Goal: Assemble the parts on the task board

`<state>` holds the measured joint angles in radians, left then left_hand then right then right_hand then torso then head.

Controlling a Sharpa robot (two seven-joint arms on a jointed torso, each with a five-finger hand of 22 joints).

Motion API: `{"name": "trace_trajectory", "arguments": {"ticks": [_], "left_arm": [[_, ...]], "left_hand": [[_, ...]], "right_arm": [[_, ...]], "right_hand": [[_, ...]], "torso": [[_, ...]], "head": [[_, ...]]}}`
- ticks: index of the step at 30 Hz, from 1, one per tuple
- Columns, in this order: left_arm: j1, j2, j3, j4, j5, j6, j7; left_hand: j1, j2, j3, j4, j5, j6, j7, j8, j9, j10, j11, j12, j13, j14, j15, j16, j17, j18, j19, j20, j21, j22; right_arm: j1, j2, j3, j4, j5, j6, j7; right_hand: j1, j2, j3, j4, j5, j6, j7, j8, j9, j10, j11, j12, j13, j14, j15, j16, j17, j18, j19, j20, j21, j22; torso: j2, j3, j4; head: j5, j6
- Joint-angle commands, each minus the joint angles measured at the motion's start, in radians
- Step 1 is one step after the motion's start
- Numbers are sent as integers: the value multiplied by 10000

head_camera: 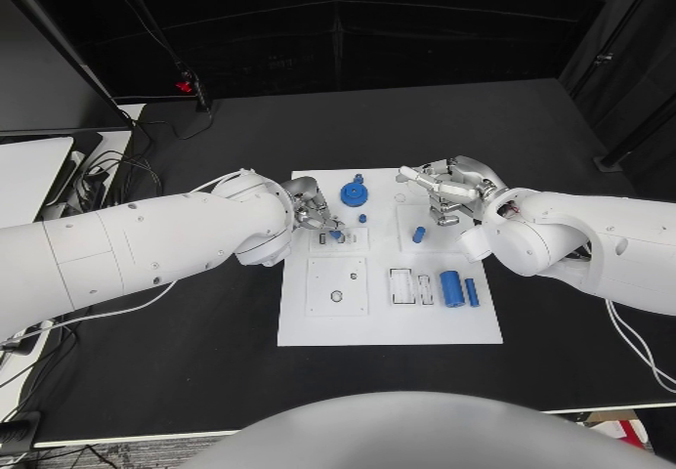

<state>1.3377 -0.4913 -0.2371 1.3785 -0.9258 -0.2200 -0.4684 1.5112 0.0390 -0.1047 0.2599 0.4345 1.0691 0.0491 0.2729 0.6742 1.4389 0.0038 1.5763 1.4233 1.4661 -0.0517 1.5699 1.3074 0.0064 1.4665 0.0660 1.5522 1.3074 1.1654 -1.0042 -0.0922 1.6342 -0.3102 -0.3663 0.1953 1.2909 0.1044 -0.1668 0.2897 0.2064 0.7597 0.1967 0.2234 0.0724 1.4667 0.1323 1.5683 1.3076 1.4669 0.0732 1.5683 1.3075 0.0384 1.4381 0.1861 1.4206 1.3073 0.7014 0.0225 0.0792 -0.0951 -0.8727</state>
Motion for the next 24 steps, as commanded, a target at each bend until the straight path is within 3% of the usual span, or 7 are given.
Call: {"name": "trace_trajectory", "arguments": {"ticks": [1,24], "left_arm": [[-16,-5,6,22,-123,-108,52],[-94,-10,6,31,-200,-303,89]], "left_hand": [[735,613,335,-251,62,72,-83,28,111,1319,-204,-55,1475,1047,-51,9,2634,17,791,-34,-48,2527],[750,597,374,-214,95,62,-78,26,120,1319,-199,-55,1475,1047,-47,9,2634,17,790,-32,-50,2527]], "right_arm": [[7,-3,4,17,22,52,106],[-7,-20,4,16,22,58,116]], "right_hand": [[33,105,-82,-1,-1,-77,180,17,9,1041,77,25,2632,1039,60,25,2633,100,-70,14,-40,1928],[33,105,-82,-1,-1,-77,180,17,9,1041,77,25,2632,1039,60,25,2633,100,-70,14,-40,1928]], "torso": [[0,0,3],[1,11,-1]], "head": [[16,1],[27,1]]}}
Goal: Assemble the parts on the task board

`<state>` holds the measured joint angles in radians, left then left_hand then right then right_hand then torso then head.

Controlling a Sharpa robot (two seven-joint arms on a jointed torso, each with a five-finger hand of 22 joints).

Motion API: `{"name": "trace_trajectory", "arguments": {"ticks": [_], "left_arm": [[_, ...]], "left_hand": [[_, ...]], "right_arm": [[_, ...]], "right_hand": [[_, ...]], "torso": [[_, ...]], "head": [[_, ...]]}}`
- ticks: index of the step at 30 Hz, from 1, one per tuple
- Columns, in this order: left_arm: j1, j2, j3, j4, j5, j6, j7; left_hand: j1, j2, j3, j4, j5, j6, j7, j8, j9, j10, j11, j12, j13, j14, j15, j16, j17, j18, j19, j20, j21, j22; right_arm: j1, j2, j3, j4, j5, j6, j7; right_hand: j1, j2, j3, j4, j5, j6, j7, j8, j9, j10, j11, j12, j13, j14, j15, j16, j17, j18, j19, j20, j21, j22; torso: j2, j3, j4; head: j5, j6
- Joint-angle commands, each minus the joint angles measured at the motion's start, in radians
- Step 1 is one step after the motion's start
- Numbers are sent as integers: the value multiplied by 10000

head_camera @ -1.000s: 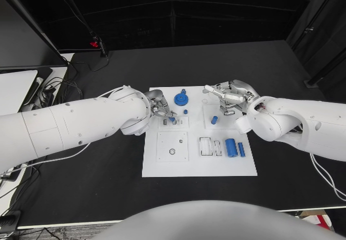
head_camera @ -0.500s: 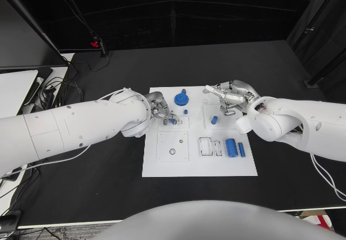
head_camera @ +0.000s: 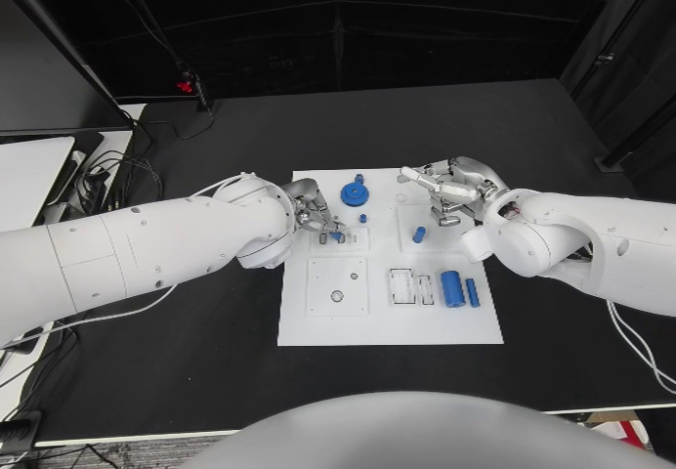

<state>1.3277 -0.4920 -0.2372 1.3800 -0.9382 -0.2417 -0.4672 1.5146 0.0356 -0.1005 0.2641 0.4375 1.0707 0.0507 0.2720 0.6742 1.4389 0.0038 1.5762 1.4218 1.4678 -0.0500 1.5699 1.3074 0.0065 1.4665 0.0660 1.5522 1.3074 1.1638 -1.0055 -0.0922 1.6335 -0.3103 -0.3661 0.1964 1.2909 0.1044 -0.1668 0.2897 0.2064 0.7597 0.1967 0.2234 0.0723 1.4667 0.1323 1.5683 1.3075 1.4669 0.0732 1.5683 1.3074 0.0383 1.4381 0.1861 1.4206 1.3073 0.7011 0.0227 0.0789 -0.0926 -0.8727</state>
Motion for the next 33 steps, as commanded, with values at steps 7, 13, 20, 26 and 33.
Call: {"name": "trace_trajectory", "arguments": {"ticks": [7,13,20,26,33], "left_arm": [[-8,8,7,1,-77,99,66],[-18,45,7,-22,-76,292,45],[-26,85,7,-49,-75,394,26],[-30,112,7,-92,-75,425,21],[-35,162,7,-146,-75,454,11]], "left_hand": [[691,614,384,-153,100,24,-82,28,134,1318,-189,-54,1490,1030,-55,9,2634,26,758,-27,-80,2513],[671,607,435,-59,127,-2,-76,21,146,1318,-184,-54,1490,1030,-47,9,2634,33,737,-21,-100,2505],[652,604,461,0,135,-14,-73,18,153,1318,-181,-54,1490,1030,-43,9,2634,33,735,-17,-102,2504],[652,604,461,0,135,-14,-73,18,153,1318,-181,-54,1490,1030,-43,9,2634,33,735,-17,-102,2504],[639,591,495,66,145,-29,-74,16,162,1318,-179,-54,1490,1030,-40,9,2634,33,736,-13,-101,2504]], "right_arm": [[9,-9,4,31,22,45,104],[8,-11,4,35,22,41,104],[8,-4,4,33,22,42,98],[8,-1,4,30,22,45,96],[8,14,4,28,22,53,97]], "right_hand": [[33,105,-83,-1,-1,-77,180,17,10,1041,77,25,2633,1039,60,25,2634,101,-70,14,-40,1928],[33,105,-83,-1,-1,-77,180,17,10,1041,77,25,2633,1039,60,25,2634,101,-70,14,-40,1928],[33,105,-83,-1,-1,-77,180,17,10,1041,77,25,2633,1039,60,25,2634,101,-70,14,-40,1928],[33,105,-83,-1,-1,-77,180,17,10,1041,77,25,2633,1039,60,25,2634,101,-70,14,-40,1928],[33,105,-83,-1,-1,-77,180,17,10,1041,77,25,2633,1039,60,25,2634,101,-70,14,-40,1928]], "torso": [[2,1,-7],[3,3,-3],[4,-4,-5],[6,-4,-4],[3,-10,-3]], "head": [[4,1],[-7,1],[1,1],[-11,1],[-12,1]]}}
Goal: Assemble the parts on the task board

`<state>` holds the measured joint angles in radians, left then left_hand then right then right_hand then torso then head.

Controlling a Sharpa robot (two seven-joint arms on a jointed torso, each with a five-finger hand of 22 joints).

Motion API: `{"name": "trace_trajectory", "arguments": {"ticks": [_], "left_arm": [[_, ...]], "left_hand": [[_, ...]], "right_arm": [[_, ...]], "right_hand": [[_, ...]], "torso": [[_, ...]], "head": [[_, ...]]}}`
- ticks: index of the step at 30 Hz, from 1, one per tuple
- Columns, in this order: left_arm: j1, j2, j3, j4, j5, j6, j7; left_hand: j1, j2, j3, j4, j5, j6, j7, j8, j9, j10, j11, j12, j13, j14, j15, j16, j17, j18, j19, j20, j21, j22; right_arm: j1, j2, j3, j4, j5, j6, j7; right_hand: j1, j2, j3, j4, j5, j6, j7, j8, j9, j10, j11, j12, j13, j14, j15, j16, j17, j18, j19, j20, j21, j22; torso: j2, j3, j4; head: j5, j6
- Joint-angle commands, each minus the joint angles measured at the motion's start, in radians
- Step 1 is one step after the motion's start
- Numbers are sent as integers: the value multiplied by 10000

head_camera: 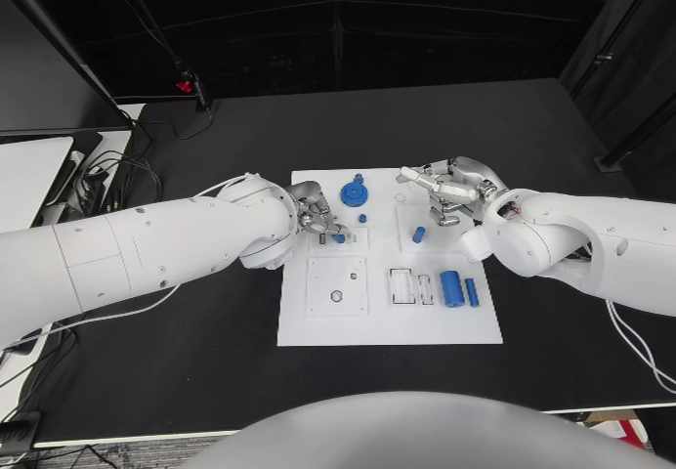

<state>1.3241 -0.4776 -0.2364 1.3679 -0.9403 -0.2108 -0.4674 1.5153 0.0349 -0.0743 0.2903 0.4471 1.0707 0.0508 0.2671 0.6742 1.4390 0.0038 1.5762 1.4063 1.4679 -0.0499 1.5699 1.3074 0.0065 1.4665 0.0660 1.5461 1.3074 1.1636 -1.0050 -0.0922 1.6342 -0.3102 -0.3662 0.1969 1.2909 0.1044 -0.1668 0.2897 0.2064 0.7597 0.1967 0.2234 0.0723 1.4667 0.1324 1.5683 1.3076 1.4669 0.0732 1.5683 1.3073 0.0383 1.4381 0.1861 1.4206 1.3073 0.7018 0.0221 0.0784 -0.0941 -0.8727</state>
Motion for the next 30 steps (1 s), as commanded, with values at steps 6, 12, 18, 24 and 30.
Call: {"name": "trace_trajectory", "arguments": {"ticks": [6,12,18,24,30], "left_arm": [[0,19,-1,-52,-53,66,1],[-11,-5,-1,-46,-53,-10,7],[-35,-11,-1,-39,-53,-68,26],[-52,7,-1,-32,-53,15,32],[-58,7,-1,-32,-52,144,51]], "left_hand": [[633,596,238,-191,52,-30,-76,66,164,1318,-179,-54,1645,1029,-41,9,2634,32,737,-12,-39,2504],[645,589,254,-183,59,-27,-80,70,168,1318,-181,-54,1645,1029,-40,9,2634,33,734,-11,-42,2503],[663,579,279,-172,74,-24,-82,74,175,1318,-183,-54,1645,1029,-40,9,2634,33,735,-10,-40,2504],[664,553,311,-129,98,-57,-72,64,181,1318,-179,-54,1645,1029,-39,9,2634,39,715,-8,-60,2495],[534,387,327,-4,157,-310,-18,25,209,1318,-133,-54,1645,1029,-7,9,2634,65,634,12,-137,2461]], "right_arm": [[10,6,4,14,22,52,91],[9,10,4,13,22,57,93],[8,13,4,11,22,64,95],[8,9,4,10,22,64,94],[8,6,4,9,22,65,92]], "right_hand": [[33,105,-83,-1,-1,-77,180,17,10,1041,77,25,2632,1039,60,25,2635,100,-70,14,-40,1928],[33,105,-83,-1,-1,-77,180,17,10,1041,77,25,2632,1039,60,25,2635,100,-70,14,-40,1928],[33,105,-83,-1,-1,-77,180,17,10,1041,77,25,2632,1039,60,25,2635,100,-70,14,-40,1928],[43,130,-120,2,3,-101,181,57,9,1041,78,25,2632,1039,62,25,2635,98,-64,15,-36,1934],[43,130,-120,2,3,-101,181,57,9,1041,78,25,2632,1039,62,25,2635,98,-64,15,-36,1934]], "torso": [[-5,3,7],[-2,6,6],[-3,6,0],[-2,3,-1],[-2,12,6]], "head": [[7,1],[8,1],[8,1],[6,1],[-1,1]]}}
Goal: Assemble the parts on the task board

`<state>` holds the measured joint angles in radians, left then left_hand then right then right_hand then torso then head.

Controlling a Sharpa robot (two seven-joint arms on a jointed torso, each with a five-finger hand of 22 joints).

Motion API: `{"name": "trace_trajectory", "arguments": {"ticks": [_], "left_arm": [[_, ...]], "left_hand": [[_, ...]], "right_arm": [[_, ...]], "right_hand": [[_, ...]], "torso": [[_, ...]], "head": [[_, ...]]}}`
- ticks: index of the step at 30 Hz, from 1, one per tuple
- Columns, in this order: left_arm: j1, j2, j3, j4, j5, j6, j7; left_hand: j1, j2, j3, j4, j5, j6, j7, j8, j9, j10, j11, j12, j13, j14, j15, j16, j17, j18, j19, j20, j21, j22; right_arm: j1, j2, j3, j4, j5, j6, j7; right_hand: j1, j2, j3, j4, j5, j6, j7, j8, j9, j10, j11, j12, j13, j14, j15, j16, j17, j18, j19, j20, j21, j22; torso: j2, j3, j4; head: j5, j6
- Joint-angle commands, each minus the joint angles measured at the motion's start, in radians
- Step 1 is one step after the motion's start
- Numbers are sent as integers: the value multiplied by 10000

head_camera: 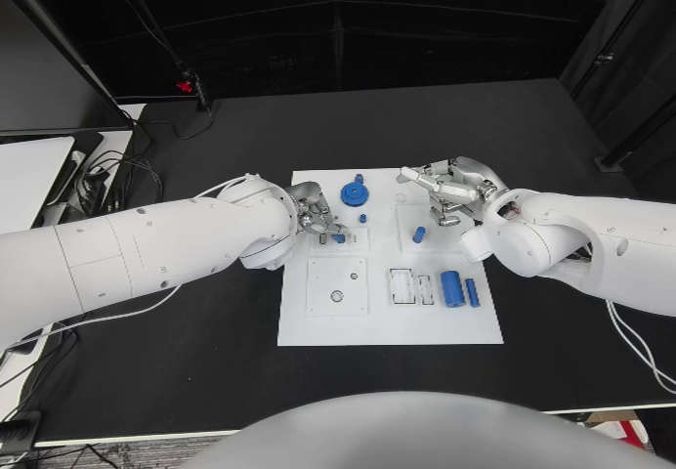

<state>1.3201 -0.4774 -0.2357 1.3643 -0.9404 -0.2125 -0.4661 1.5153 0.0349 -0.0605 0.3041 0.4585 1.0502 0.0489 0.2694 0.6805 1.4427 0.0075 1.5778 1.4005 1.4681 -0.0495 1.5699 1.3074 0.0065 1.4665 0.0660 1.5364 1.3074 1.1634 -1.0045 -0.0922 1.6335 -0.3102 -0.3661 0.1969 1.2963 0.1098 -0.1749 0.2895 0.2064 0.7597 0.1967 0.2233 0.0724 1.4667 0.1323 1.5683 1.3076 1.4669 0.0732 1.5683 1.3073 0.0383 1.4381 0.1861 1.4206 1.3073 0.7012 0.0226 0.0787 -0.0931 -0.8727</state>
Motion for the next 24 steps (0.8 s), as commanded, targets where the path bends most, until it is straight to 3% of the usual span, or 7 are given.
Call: {"name": "trace_trajectory", "arguments": {"ticks": [1,9,24], "left_arm": [[-18,3,-9,5,-51,185,40],[-21,-20,-9,16,-50,324,27],[-22,-40,-9,34,-50,267,-3]], "left_hand": [[486,360,176,-137,61,-153,9,1,151,1281,-160,-70,1703,1027,-3,9,2634,66,628,18,-45,2459],[-337,135,-168,-127,555,-567,90,98,185,1281,-81,-70,1703,1027,73,9,2634,90,550,85,-121,2428],[-1389,221,-593,-107,437,-1109,264,247,76,1281,75,-70,1703,1027,206,9,2634,94,536,196,-135,2423]], "right_arm": [[10,1,4,15,22,64,92],[10,4,4,12,22,72,93],[8,-1,4,9,22,72,74]], "right_hand": [[-11,76,-39,4,3,-101,181,57,9,1041,78,25,2632,1039,62,25,2635,98,-64,15,-36,1933],[-11,76,-39,4,3,-101,181,57,9,1041,78,25,2632,1039,62,25,2635,98,-64,15,-36,1933],[-8,86,-47,4,4,-106,181,69,9,1041,78,25,2632,1039,62,25,2635,94,-53,15,-25,1939]], "torso": [[2,5,4],[6,-3,0],[4,4,1]], "head": [[-16,1],[-16,1],[-13,1]]}}
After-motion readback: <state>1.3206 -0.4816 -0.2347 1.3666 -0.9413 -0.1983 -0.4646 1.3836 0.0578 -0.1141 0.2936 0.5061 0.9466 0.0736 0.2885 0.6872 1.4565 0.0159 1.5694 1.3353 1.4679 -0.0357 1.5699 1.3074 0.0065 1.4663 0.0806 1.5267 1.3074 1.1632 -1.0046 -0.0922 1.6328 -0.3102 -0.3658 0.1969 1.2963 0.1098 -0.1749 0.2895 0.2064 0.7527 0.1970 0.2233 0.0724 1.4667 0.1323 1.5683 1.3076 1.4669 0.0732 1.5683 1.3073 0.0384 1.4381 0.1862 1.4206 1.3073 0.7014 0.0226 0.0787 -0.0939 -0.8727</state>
